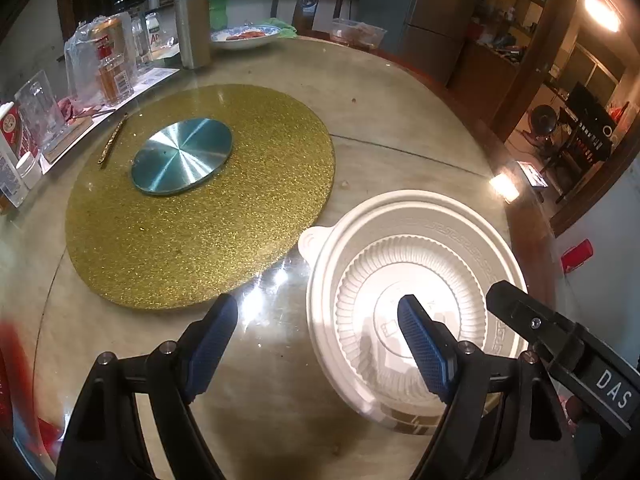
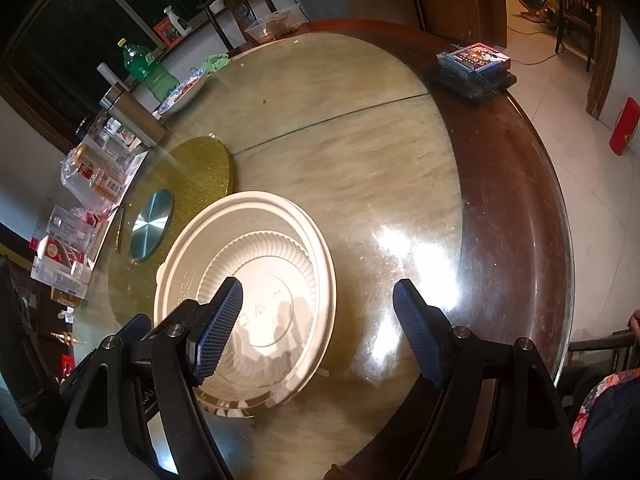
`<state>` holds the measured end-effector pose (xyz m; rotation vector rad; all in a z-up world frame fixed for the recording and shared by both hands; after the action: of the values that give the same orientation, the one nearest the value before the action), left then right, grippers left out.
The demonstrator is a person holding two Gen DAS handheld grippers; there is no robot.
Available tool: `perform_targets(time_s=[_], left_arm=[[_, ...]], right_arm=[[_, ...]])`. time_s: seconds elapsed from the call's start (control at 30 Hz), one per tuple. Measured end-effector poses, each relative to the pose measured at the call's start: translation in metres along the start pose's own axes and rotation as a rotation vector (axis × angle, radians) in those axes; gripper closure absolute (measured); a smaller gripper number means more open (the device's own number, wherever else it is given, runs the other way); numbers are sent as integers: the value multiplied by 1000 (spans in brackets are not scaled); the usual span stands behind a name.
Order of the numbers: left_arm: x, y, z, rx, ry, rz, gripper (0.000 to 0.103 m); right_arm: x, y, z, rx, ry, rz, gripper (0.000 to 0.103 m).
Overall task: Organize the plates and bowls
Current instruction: 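Close both tools on the rim of the remaining beige bowl and lift it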
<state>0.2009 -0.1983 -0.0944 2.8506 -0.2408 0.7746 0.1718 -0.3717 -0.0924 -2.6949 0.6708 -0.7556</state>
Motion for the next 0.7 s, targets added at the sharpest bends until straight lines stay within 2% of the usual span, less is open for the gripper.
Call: perform_targets(time_s=[0.23,0.3,0.4,0.5,0.57,0.7], left_arm=[[0,3,5,14,3,14,21],[0,2,8,19,0,15,21],[0,2,9,20,4,17,22],[-1,3,11,25,-1,33,25],[-1,3,13,25,-7,34,34],[-3,3,16,39,-16,39,49]], right_arm=[[0,0,1,-4,2,-4,24],[0,0,2,-14,1,-13,27],[-1,-1,6,-24,-12,-19,38],[-1,-1,9,-27,-19,-21,55],[-2,0,11,-32,-24,-23,69],[-5,-1,13,-28,-33,-28,81]])
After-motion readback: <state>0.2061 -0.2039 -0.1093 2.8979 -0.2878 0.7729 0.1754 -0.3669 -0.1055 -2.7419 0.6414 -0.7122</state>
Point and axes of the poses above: each gripper's, at about its wrist camera, not at the fingertips, and z roughly the way its jaws point, y to its right, x to its top, the point moved 5 cm from there along z, roughly the way its jaws point, and after that the axes turned 1 degree about -x, right-handed, at the moved point
